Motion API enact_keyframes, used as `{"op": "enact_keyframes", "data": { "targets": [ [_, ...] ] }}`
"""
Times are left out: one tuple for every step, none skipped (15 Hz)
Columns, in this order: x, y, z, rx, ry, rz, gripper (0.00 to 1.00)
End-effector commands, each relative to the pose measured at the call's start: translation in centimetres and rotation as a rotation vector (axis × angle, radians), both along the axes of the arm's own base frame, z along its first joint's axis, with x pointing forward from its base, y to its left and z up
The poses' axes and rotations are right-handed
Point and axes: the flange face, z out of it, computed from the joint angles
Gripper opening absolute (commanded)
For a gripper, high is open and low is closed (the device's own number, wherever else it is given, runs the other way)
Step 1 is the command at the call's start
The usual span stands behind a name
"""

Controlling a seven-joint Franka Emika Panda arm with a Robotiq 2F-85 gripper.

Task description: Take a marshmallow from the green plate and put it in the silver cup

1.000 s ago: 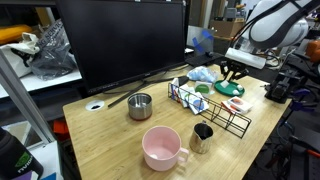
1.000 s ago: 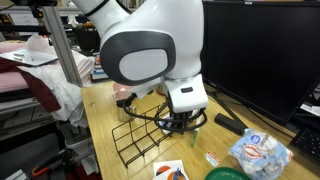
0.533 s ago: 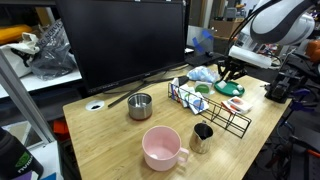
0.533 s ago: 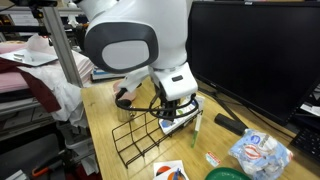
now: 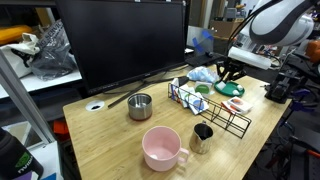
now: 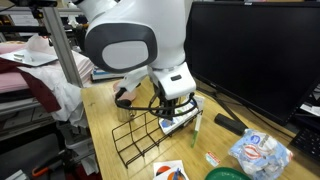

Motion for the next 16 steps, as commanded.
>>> {"op": "enact_keyframes", "data": {
  "targets": [
    [-0.2, 3.1, 1.2, -0.017, -0.024, 0.099, 0.04],
    [-0.1, 4.6, 1.7, -0.022, -0.037, 0.136, 0.04],
    [0.0, 6.0, 2.0, -0.028, -0.043, 0.171, 0.04],
    [0.2, 7.3, 2.3, -0.03, -0.046, 0.207, 0.04],
    [0.3, 8.7, 2.3, -0.034, -0.049, 0.241, 0.04],
    [0.5, 10.1, 2.3, -0.044, -0.049, 0.28, 0.04],
    [0.6, 11.2, 2.0, -0.052, -0.045, 0.314, 0.04],
    [0.7, 12.5, 1.7, -0.058, -0.037, 0.35, 0.04],
    [0.7, 13.5, 1.4, -0.068, -0.034, 0.378, 0.04],
    [0.8, 14.4, 0.9, -0.074, -0.03, 0.402, 0.04],
    [0.8, 15.2, 0.5, -0.075, -0.024, 0.425, 0.04],
    [0.7, 16.0, 0.0, -0.075, -0.017, 0.445, 0.04],
    [0.5, 16.7, -0.2, -0.077, -0.016, 0.463, 0.04],
    [0.3, 17.4, -0.5, -0.075, -0.011, 0.479, 0.04],
    [-0.1, 18.2, -0.5, -0.056, -0.007, 0.499, 0.04],
    [-0.4, 18.8, -0.6, -0.059, -0.012, 0.516, 0.04]
  ]
}}
